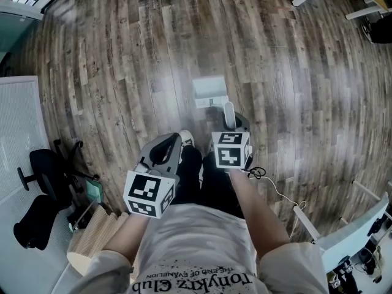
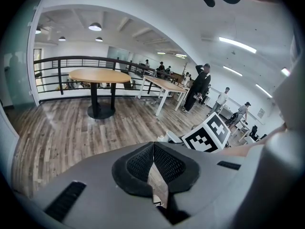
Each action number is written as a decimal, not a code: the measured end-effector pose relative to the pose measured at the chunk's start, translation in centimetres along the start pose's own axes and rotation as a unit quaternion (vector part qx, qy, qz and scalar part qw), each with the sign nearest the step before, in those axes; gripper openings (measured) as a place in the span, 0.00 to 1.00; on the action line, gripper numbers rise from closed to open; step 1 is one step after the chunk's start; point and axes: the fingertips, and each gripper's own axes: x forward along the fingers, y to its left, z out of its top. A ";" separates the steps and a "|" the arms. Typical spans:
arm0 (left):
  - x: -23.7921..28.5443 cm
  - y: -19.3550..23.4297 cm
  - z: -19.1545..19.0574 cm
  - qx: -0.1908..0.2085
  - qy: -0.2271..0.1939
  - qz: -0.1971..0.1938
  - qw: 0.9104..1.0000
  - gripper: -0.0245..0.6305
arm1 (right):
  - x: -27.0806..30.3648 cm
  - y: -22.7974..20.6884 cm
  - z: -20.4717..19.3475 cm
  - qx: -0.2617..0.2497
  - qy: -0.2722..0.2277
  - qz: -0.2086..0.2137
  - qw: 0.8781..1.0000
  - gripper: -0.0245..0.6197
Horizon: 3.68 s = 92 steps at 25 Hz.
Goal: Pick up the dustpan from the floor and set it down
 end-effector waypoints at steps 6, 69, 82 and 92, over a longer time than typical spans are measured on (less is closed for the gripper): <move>0.2 -0.1 0.0 0.002 0.000 0.001 1.000 0.07 | -0.3 -0.3 -0.2 -0.001 0.001 0.003 1.000 0.16; -4.3 -5.0 5.6 0.086 -0.066 -0.014 0.994 0.07 | -16.0 -0.3 2.8 -0.049 -0.031 0.025 0.998 0.16; -4.5 -4.7 6.0 0.076 -0.075 -0.010 0.994 0.07 | -16.0 -0.4 3.2 -0.049 -0.031 0.024 0.998 0.16; -4.7 -4.9 5.7 0.075 -0.071 -0.009 0.995 0.07 | -15.5 -1.1 3.3 -0.056 -0.039 0.019 0.998 0.16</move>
